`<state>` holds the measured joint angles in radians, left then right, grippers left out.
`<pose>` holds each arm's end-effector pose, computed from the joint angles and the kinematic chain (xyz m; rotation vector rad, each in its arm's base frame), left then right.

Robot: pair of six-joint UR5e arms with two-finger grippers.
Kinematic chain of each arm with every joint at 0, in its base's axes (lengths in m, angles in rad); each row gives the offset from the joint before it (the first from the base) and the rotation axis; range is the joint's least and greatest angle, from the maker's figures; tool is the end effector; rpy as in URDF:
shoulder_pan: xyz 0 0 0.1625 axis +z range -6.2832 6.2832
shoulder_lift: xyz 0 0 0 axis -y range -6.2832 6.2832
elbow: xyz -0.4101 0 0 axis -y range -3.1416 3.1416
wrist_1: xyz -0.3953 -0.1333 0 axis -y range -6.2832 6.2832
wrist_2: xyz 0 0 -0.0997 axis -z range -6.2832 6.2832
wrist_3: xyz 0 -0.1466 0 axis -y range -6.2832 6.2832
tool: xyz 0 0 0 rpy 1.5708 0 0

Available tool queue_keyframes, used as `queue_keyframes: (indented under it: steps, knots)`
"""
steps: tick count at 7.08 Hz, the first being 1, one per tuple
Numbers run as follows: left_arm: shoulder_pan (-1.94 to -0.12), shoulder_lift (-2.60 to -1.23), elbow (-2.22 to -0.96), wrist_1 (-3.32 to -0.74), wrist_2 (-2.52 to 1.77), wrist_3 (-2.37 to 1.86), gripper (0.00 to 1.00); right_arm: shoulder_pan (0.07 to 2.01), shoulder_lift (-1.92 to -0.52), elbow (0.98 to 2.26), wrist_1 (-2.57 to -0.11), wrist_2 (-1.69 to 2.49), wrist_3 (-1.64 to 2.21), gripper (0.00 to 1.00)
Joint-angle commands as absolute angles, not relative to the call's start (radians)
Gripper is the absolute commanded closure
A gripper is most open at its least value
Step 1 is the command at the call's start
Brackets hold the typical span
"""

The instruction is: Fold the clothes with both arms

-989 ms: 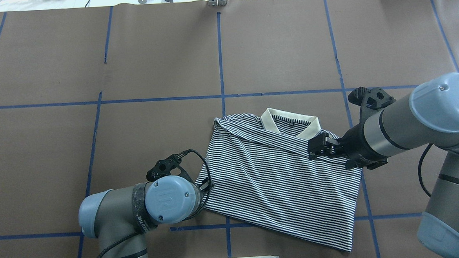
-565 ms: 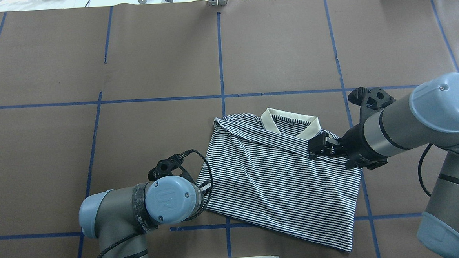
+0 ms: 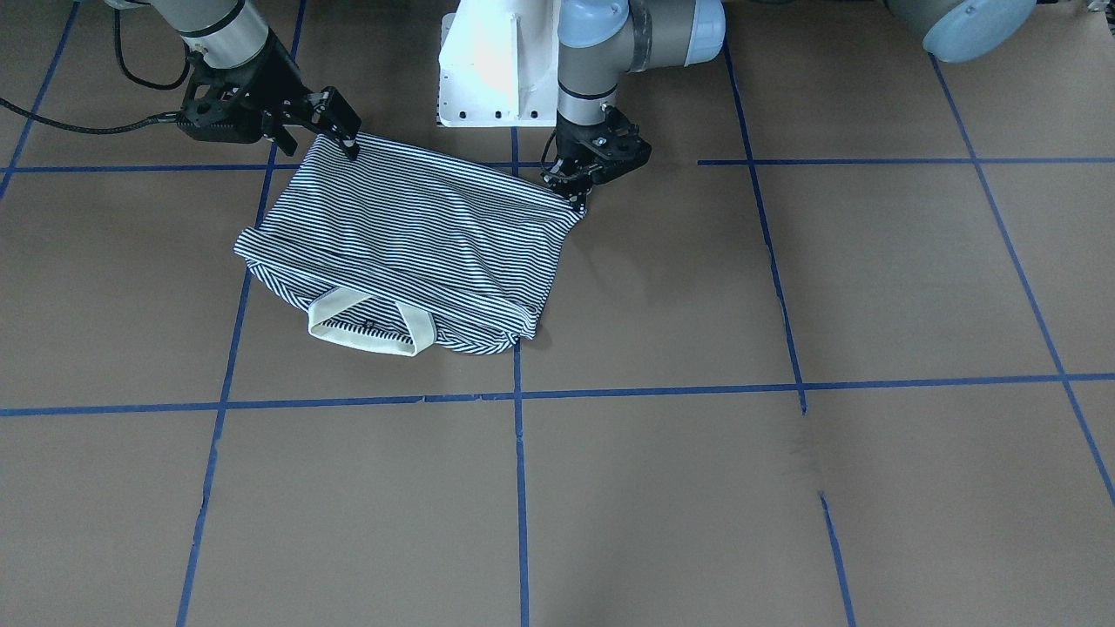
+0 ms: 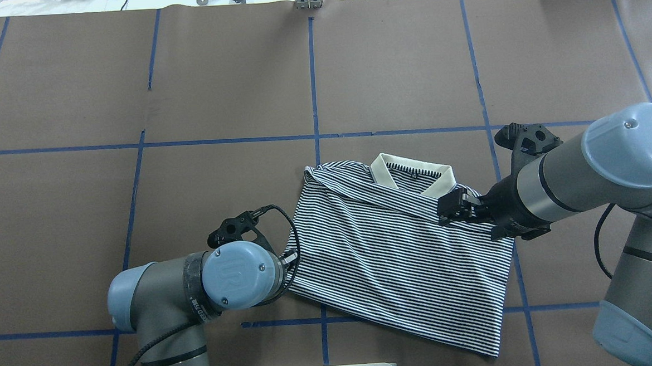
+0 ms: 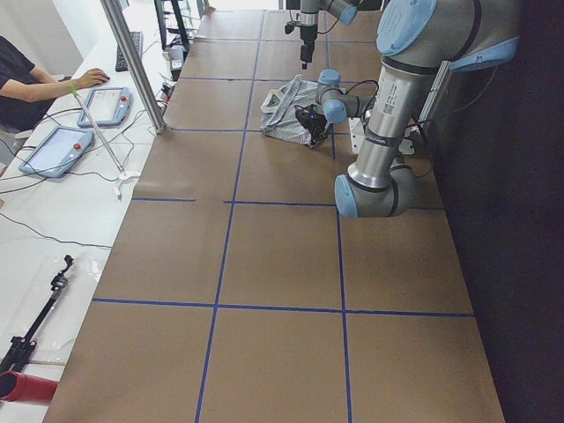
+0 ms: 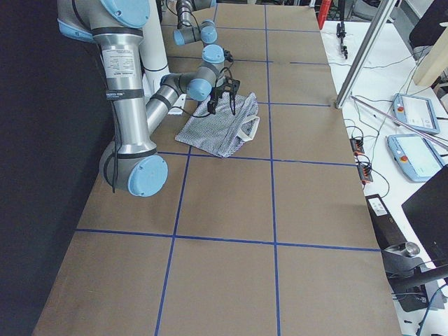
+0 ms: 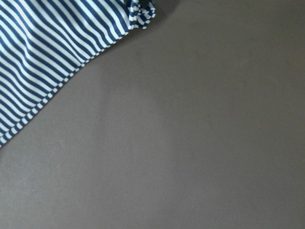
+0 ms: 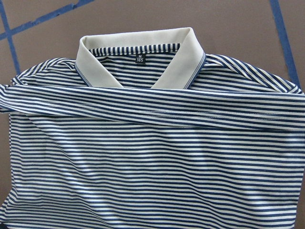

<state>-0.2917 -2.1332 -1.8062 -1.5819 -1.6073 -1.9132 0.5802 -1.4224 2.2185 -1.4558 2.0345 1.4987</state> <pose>0.6044 -0.3151 0.2555 -0.0558 0.8201 -0.5839 -0.3826 -0.3318 0.2872 -0.1218 -0.9861 0.2546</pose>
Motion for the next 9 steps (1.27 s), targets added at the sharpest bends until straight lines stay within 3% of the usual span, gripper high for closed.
queue_keyframes:
  steps: [1,4,7,9]
  knots:
    - [-0.388,-2.134,-1.775,-1.583,-1.605,-1.824,1.00,0.581,-1.398,2.211,-1.456,2.034,1.499,0.00]
    - [-0.553,-2.192,-1.579,-1.729,-1.605,-1.656,1.00,0.580,-1.381,2.207,-1.456,2.033,1.511,0.00]
    - [-0.679,-2.406,-1.193,-1.982,-1.603,-1.443,1.00,0.578,-1.300,2.122,-1.456,2.005,1.500,0.00]
    - [-0.715,-2.460,-1.059,-2.133,-1.530,-1.326,1.00,0.578,-1.296,2.114,-1.456,2.005,1.500,0.00]
